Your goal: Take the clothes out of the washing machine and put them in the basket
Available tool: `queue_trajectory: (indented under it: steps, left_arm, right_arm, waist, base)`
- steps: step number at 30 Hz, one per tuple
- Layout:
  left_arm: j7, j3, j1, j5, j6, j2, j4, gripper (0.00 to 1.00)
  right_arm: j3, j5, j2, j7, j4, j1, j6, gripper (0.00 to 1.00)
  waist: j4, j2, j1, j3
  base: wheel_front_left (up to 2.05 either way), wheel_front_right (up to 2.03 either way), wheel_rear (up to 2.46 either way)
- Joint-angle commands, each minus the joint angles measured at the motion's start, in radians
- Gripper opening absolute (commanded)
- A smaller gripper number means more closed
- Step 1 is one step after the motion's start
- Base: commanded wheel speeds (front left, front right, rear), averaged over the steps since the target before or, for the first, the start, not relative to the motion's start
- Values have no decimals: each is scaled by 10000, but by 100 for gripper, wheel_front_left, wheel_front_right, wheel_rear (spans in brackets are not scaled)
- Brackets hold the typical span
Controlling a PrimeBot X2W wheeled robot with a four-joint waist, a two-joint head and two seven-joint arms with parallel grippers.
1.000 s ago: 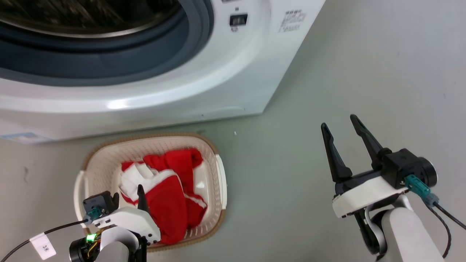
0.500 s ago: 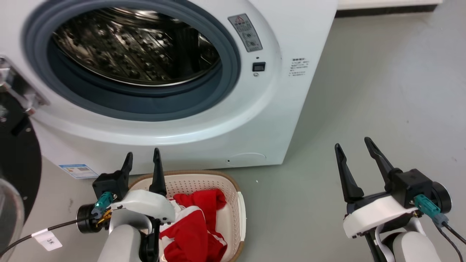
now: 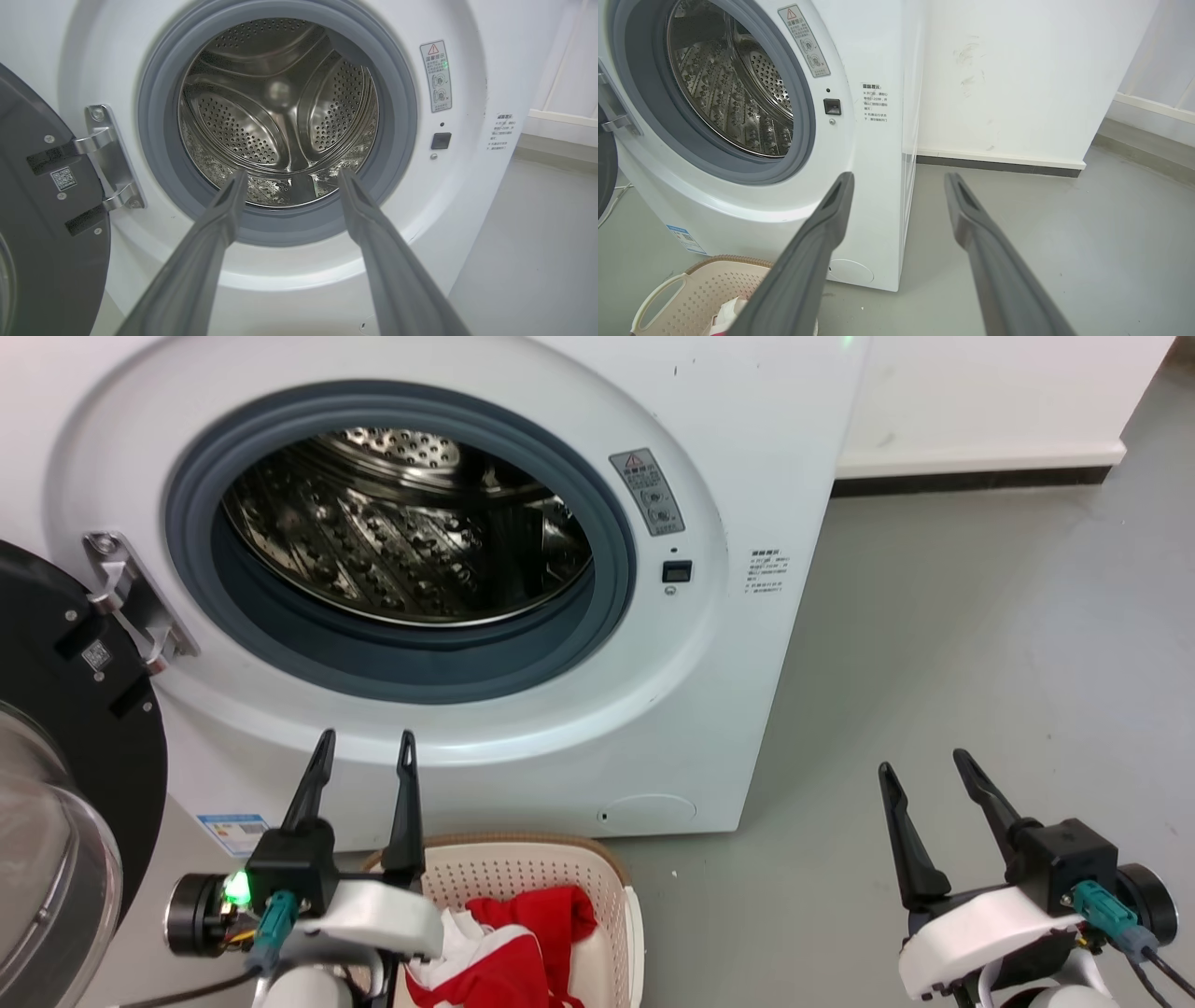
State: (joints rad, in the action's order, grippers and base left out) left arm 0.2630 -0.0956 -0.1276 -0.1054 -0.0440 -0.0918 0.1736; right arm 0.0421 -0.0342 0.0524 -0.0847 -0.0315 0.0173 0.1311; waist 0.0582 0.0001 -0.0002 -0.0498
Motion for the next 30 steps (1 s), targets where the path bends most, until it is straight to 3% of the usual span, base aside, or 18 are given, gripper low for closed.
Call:
queue_trajectory:
  steps: [1,10,30]
  left_arm:
    - [-33,-67,352,136,15,-186,-268,100]
    - [-974,-312,1625,190,-108,-418,-1864,100]
    - [-1071,-454,1711,-197,-133,-385,-2069,100]
  right_arm:
    - [1,-41,-36,73,82,-236,-7,100]
    - [84,-87,-37,299,310,-672,-7,100]
    - [128,-107,-37,357,449,-769,-7,100]
  waist:
    - [40,-1,2,315]
    - [-119,-1,2,658]
    - [-350,-1,2,539]
  base:
    - [0,0,0]
    - [0,0,0]
    - [0,0,0]
